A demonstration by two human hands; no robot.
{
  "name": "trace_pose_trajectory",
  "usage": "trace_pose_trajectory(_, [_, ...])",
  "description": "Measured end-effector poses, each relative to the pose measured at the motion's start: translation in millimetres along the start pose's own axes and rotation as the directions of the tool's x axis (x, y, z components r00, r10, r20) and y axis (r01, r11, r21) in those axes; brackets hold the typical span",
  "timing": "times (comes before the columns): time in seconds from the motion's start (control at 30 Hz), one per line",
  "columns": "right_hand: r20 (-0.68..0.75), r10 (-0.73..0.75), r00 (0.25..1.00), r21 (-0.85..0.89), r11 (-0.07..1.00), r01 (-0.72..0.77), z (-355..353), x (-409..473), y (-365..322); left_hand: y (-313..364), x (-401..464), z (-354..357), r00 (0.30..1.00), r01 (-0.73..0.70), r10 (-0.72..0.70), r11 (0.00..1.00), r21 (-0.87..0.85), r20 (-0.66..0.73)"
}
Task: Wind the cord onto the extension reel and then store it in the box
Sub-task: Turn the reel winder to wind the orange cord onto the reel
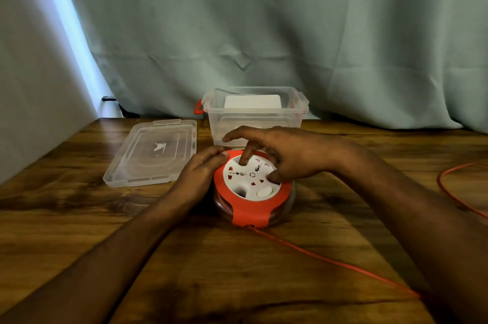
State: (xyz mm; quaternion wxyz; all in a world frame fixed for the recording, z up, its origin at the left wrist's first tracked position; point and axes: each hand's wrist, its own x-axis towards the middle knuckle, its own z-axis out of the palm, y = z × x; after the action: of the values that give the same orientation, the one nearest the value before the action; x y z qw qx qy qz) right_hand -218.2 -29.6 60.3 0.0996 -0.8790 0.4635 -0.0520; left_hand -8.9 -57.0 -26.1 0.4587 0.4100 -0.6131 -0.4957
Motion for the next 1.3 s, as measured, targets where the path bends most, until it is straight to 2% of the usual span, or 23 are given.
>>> trace_pose_trajectory(0.33, [-0.024, 0.015, 1.000, 0.086, 0.996, -0.013, 0.9, -2.4, 9.5, -2.1, 1.6, 0.1, 0.999, 0.008, -0.008, 1.000, -0.001, -0.033])
trace_pose_trajectory(0.57, [-0.031, 0.036, 0.999, -0.032, 0.999, -0.037, 0.6, -3.7, 2.6, -1.9, 3.2, 0.1, 0.999, 0.013, -0.013, 1.000, -0.010, -0.032])
trace_pose_trajectory(0.77, [-0.095, 0.034, 0.995, -0.117, 0.992, -0.045, 5.2, -3.4, 0.8, -1.3, 2.7, 0.4, 1.000, 0.006, -0.006, 1.000, 0.030, -0.019])
trace_pose_trajectory(0.9, [-0.105, 0.044, 0.994, -0.126, 0.990, -0.057, 7.9, -0.4, -2.3, -1.1, 2.4, 1.1, 1.000, 0.003, -0.002, 0.999, 0.041, -0.022])
trace_pose_trajectory(1.17, [-0.025, 0.042, 0.999, -0.074, 0.996, -0.044, 10.5, 6.1, -10.0, -0.8, 1.8, 0.6, 1.000, -0.007, 0.006, 0.998, 0.070, 0.019])
trace_pose_trajectory(1.3, [-0.067, 0.023, 0.997, -0.074, 0.997, -0.028, 6.2, 0.6, -6.6, -2.6, 2.8, -1.0, 1.000, 0.000, 0.000, 0.999, 0.041, 0.007])
